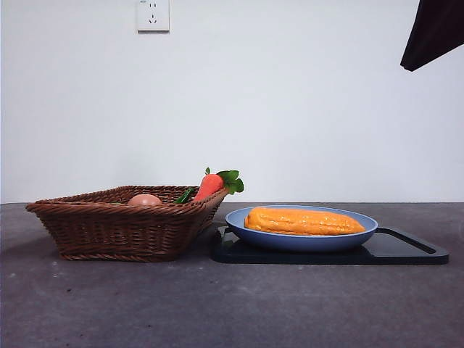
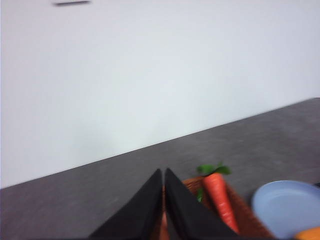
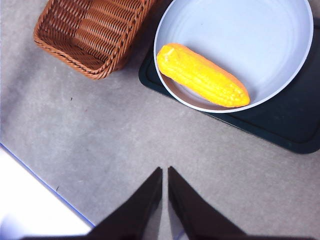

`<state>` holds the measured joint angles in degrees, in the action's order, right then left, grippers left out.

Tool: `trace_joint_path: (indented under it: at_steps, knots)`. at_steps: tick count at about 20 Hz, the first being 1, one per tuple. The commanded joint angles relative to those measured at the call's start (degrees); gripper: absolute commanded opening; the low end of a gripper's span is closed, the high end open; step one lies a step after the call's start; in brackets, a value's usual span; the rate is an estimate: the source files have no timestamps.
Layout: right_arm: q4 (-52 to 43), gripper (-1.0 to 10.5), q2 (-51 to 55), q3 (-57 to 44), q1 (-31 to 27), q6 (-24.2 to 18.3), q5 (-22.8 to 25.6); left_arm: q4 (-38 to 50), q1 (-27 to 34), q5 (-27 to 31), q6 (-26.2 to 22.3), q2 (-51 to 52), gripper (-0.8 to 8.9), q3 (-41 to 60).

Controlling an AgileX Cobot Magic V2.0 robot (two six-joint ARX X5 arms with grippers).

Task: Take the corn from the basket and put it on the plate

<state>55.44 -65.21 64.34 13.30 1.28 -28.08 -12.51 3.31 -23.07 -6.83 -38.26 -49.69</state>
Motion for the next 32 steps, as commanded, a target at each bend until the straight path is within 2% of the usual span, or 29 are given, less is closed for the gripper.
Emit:
trace_joint_path:
  at_steps: [1,5,9,13,18,32]
  knots:
    - [-0.4,0.0,-0.6,0.5,0.1,-0.7,0.0,4.1,0.5,5.1,2.3,5.0,0.07,8.9]
    - [-0.4,0.0,-0.6,0.5,0.1,-0.7,0.0,8.1,0.6,12.2,3.5,15.9,0.07,23.6]
    - [-0.4,0.0,-0.6,0.5,0.1,-0.7,0.0,8.3,0.7,17.6,5.9,24.5,0.07,34.4]
    - [-0.4,0.0,-0.6,0.5,0.1,-0.7,0.0,7.7,0.9,18.2,7.4,31.8,0.07,41.7]
    - [-0.5,0.0,-0.6,0.5,0.1,-0.7,0.0,5.8,0.9,18.2,8.0,38.2,0.07,46.7]
    - [-6.0,0.0,-0.6,0.5,0.1,-0.7,0.0,2.2,0.8,18.2,10.9,38.1,0.08,49.5]
